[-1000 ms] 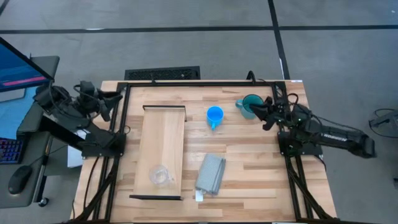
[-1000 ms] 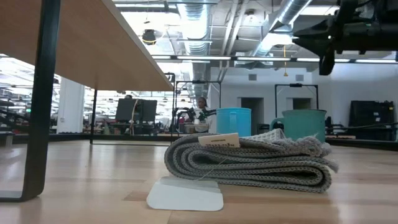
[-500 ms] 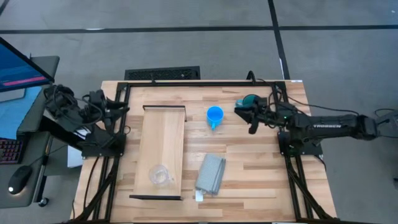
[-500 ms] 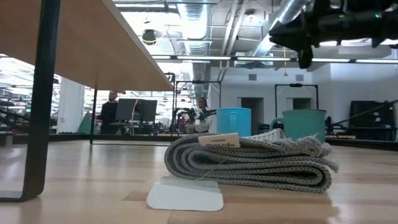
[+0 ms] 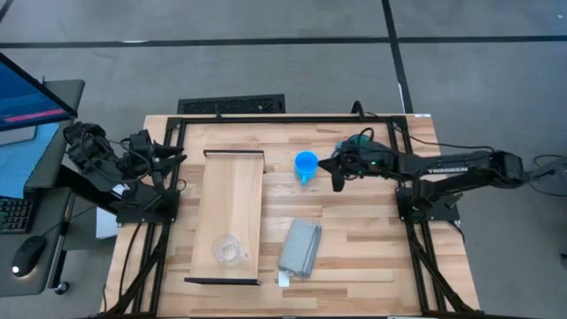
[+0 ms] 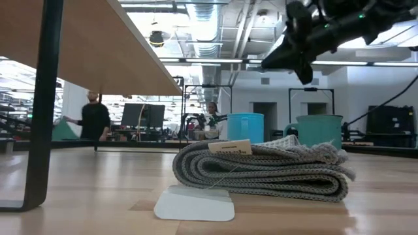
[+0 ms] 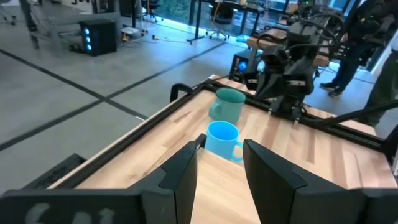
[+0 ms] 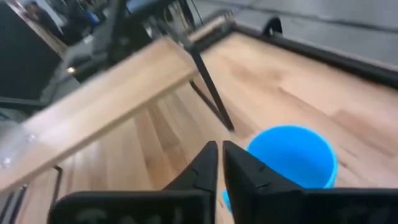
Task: Stack small to large cups/mugs on shelf
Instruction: Put the light blue mug on the shelf
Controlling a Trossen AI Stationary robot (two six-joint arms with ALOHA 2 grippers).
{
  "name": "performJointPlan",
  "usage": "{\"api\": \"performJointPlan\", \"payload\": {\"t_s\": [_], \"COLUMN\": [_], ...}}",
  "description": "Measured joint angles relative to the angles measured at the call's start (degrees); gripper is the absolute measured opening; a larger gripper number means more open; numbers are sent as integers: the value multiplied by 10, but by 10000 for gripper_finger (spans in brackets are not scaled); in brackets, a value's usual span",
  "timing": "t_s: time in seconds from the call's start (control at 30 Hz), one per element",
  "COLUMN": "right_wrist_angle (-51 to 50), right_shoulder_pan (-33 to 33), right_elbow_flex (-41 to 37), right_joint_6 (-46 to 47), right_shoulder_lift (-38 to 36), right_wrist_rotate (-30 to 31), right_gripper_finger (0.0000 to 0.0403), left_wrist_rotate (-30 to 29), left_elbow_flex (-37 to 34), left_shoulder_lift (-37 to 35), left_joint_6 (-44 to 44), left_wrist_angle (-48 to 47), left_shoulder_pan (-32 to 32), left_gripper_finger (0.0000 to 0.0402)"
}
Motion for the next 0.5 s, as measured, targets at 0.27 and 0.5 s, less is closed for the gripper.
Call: {"api": "performJointPlan", "payload": {"t_s": [0.27, 0.5], "right_wrist_angle": [-129, -198], "right_shoulder_pan": [0, -3], "right_elbow_flex": [51, 87], "right_joint_6": [38, 58], "right_shoulder_lift": [55, 90], "right_wrist_rotate": [1, 2], "right_gripper_finger": [14, 7], "left_wrist_rotate": [0, -3], "left_elbow_flex": [0, 0], "left_shoulder_lift": [0, 0], "left_joint_6": [-14, -22], "left_wrist_angle": [-20, -56], "left_shoulder_pan": [0, 0], "left_gripper_finger": [121, 121]}}
